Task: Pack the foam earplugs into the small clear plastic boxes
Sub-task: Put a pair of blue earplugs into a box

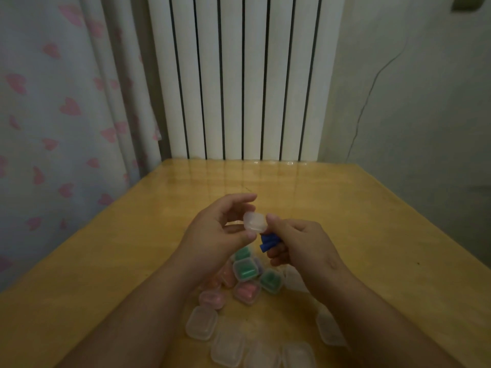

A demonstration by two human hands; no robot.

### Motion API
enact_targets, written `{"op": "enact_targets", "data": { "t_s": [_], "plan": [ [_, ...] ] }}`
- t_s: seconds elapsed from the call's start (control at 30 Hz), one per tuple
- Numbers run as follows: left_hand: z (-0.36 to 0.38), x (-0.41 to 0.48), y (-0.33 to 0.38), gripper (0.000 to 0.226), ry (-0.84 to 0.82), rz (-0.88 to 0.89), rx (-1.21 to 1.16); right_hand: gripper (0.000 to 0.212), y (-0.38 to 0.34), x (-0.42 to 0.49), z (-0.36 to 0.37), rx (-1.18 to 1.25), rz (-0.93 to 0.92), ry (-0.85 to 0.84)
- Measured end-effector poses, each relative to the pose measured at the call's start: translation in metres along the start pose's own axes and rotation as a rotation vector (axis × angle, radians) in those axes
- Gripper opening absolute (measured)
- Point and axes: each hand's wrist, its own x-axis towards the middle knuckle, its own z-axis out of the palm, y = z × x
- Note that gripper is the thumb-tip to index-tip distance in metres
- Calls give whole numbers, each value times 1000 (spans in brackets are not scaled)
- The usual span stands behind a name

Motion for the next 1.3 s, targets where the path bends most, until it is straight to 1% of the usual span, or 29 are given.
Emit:
{"op": "enact_targets", "data": {
  "t_s": [0.23,0.3,0.37,0.43,0.53,0.63,0.67,0.73,0.8,0.9,0.97,1.03,1.17,1.3],
  "plan": [
    [-2,1,-3,62,-5,-7,17,18,1,0,-3,66,62,-77],
    [-2,0,-3,54,6,-29,-19,14,1,0,-2,52,60,-64],
    [-3,2,-2,38,47,-51,1,10,1,1,-2,17,31,-40],
    [-2,3,-1,21,74,-95,22,10,2,1,-2,-48,-14,-27],
    [-2,4,0,14,51,-120,55,13,4,1,-2,-142,-58,-16],
    [-3,3,0,10,10,-123,33,10,5,3,-3,-207,-75,58],
    [-3,2,0,11,-9,-123,27,8,6,3,-4,-223,-78,83],
    [-3,1,0,27,-24,-113,20,6,5,4,-4,-223,-73,100],
    [-2,1,-2,34,-8,-117,11,10,4,4,-2,-164,-36,82],
    [-3,1,-2,27,-42,-116,53,16,0,3,0,-66,8,43],
    [-4,1,-2,23,-101,-116,87,16,-2,1,1,-41,0,27],
    [-3,1,-1,21,-126,-115,112,15,-2,1,0,-29,-3,25],
    [-2,1,-2,19,-49,-80,104,16,-2,2,-1,-22,22,48],
    [-3,3,-4,24,45,-28,149,18,-1,3,0,6,71,-12]
  ]
}}
